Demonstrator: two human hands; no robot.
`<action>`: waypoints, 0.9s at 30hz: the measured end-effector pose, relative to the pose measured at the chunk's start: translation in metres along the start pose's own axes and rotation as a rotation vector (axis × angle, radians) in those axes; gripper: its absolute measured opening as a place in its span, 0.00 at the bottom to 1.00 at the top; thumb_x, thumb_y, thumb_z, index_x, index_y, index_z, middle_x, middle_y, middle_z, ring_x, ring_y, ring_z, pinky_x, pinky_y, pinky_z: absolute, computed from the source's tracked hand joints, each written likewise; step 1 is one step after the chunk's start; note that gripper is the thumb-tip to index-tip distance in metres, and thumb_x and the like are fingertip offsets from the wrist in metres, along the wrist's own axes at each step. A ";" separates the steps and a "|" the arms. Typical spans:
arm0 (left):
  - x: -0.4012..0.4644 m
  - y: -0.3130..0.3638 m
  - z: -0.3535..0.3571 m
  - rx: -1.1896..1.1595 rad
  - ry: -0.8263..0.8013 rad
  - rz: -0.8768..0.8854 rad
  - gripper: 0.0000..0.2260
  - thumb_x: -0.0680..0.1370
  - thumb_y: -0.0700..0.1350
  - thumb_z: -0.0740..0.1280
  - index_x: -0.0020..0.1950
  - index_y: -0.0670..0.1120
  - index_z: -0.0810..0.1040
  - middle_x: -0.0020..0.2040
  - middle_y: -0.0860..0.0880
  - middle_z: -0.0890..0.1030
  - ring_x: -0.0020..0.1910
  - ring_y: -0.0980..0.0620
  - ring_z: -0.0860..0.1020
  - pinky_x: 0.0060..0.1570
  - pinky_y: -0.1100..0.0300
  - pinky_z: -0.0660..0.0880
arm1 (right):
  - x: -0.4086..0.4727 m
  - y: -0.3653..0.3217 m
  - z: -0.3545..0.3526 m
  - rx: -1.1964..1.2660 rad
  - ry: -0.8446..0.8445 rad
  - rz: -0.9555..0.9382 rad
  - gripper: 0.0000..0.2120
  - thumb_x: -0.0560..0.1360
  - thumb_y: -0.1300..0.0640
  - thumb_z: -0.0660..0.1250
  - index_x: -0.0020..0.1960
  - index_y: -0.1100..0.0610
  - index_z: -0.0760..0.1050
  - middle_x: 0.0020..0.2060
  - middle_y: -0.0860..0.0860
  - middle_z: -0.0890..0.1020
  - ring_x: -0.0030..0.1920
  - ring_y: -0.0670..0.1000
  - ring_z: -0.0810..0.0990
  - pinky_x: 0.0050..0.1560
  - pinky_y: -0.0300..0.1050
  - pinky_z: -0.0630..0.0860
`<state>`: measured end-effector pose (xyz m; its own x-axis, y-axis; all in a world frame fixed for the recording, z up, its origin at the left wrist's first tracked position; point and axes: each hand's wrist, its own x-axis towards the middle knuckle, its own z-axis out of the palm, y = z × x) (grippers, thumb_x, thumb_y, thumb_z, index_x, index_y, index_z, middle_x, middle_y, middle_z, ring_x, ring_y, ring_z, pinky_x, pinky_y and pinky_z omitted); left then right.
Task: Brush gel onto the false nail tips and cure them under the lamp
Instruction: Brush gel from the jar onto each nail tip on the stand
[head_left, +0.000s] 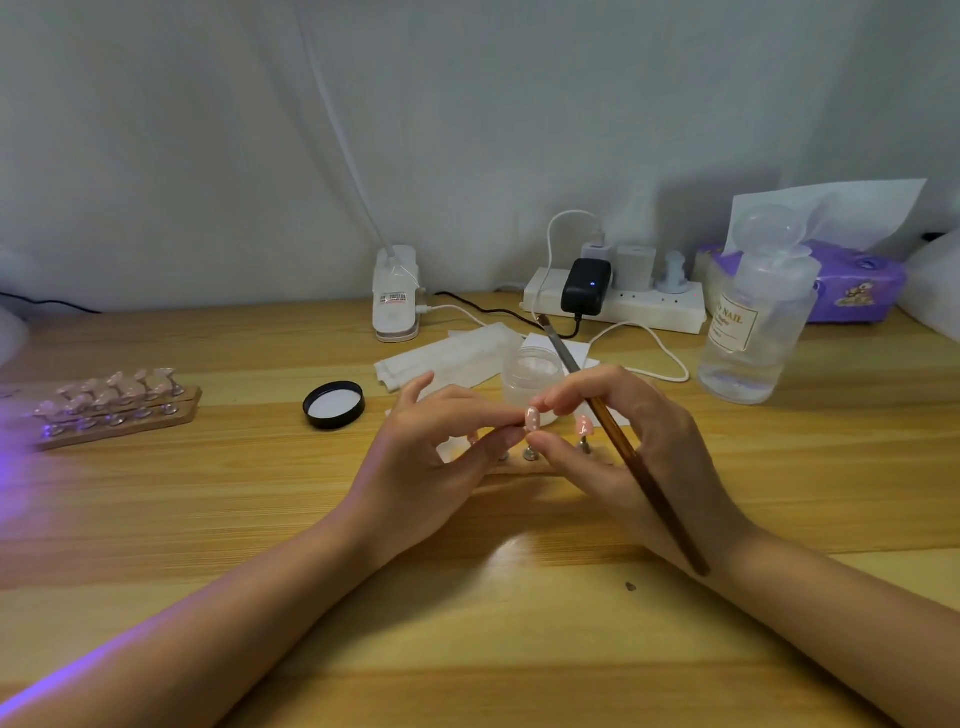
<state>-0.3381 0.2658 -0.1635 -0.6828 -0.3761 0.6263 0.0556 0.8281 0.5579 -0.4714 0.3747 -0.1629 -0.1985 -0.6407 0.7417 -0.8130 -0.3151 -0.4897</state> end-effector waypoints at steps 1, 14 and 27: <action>0.000 0.000 0.000 -0.005 -0.002 0.006 0.13 0.70 0.41 0.68 0.51 0.56 0.80 0.46 0.57 0.81 0.47 0.60 0.77 0.68 0.54 0.56 | 0.000 0.000 0.000 -0.002 0.001 -0.007 0.09 0.69 0.50 0.66 0.47 0.48 0.71 0.42 0.43 0.79 0.46 0.42 0.77 0.49 0.48 0.75; 0.001 -0.007 0.000 0.009 -0.180 -0.169 0.26 0.65 0.57 0.71 0.60 0.60 0.67 0.53 0.60 0.76 0.53 0.62 0.74 0.56 0.63 0.70 | 0.004 0.017 -0.015 -0.138 0.012 0.069 0.07 0.68 0.51 0.69 0.44 0.49 0.73 0.39 0.43 0.78 0.45 0.41 0.75 0.50 0.39 0.69; -0.003 -0.020 0.003 -0.017 -0.205 -0.198 0.23 0.69 0.45 0.74 0.59 0.59 0.68 0.46 0.56 0.77 0.47 0.57 0.75 0.47 0.74 0.68 | 0.002 0.020 -0.011 -0.283 -0.165 0.020 0.07 0.68 0.52 0.68 0.43 0.54 0.77 0.37 0.46 0.79 0.40 0.47 0.77 0.50 0.41 0.66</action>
<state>-0.3394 0.2515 -0.1776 -0.8148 -0.4361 0.3819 -0.0827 0.7395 0.6681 -0.4943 0.3744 -0.1663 -0.1439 -0.7568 0.6376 -0.9342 -0.1086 -0.3398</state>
